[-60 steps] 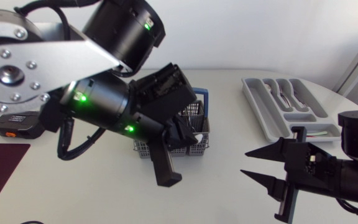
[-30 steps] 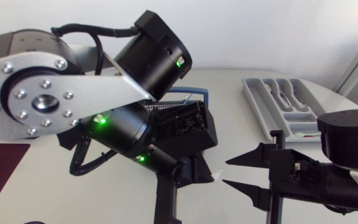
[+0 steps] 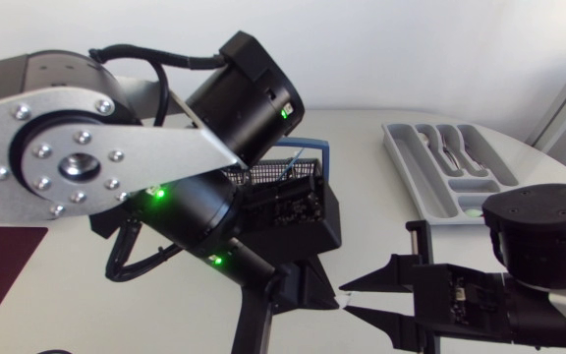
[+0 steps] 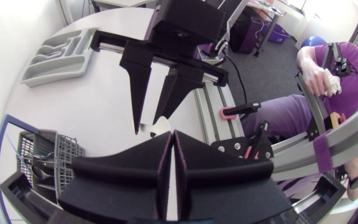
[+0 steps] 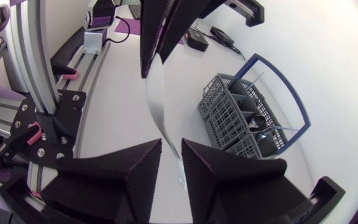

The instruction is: Unload the cutlery basket into the drawer organizer.

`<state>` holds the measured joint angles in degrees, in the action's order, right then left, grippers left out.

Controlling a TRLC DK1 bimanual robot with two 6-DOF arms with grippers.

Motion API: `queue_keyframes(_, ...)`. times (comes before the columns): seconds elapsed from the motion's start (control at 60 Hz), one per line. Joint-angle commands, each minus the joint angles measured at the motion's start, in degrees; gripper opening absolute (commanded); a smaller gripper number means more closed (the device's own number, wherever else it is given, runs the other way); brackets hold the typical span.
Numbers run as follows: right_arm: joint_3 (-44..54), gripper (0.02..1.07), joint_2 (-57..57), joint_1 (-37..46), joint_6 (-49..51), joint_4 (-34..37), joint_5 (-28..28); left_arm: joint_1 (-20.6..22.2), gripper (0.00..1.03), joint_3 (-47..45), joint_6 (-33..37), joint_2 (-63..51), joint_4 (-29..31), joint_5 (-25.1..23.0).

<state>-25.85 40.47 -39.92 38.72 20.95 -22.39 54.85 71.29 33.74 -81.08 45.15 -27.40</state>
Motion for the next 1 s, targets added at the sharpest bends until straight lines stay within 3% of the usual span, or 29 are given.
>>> queue_keyframes(0.0,-1.49,0.20,0.14,-0.60,-1.54,1.02,0.33,-0.62,0.04,-0.89,2.12,-1.10,1.35,-1.78)
queue_keyframes(0.083,-1.49,0.20,0.23,-0.77,-1.54,1.46,0.16,-0.97,0.04,-0.71,2.65,-1.10,2.14,-2.40)
queue_keyframes(0.267,-1.40,0.08,0.75,-2.27,-1.28,2.78,-0.37,-1.24,0.04,-0.89,2.91,-1.10,2.58,-2.84)
queue_keyframes(0.433,-1.31,0.08,1.10,-2.27,-1.28,3.66,-0.99,-1.94,0.04,-0.71,2.65,-1.19,2.49,-2.84)
queue_keyframes(0.483,-1.22,0.08,1.28,-2.27,-1.28,3.75,-0.99,-2.20,0.15,-0.45,2.21,-1.36,2.49,-2.84)
queue_keyframes(0.6,-0.87,0.08,1.37,-2.18,-1.28,3.92,-0.81,-3.43,0.56,0.52,0.89,-1.54,1.96,-2.84)
queue_keyframes(0.7,0.09,0.08,1.98,-1.04,-0.66,3.84,-0.02,-4.23,0.82,1.57,-0.51,-1.63,0.47,-2.75)
queue_keyframes(0.8,1.59,0.08,1.90,3.97,2.76,4.27,0.24,-5.63,0.88,2.45,-2.45,-1.63,-1.55,-2.05)
queue_keyframes(0.983,3.87,0.08,2.69,21.29,15.51,4.27,-1.34,-7.30,0.88,3.16,-7.19,-2.59,-7.53,7.27)
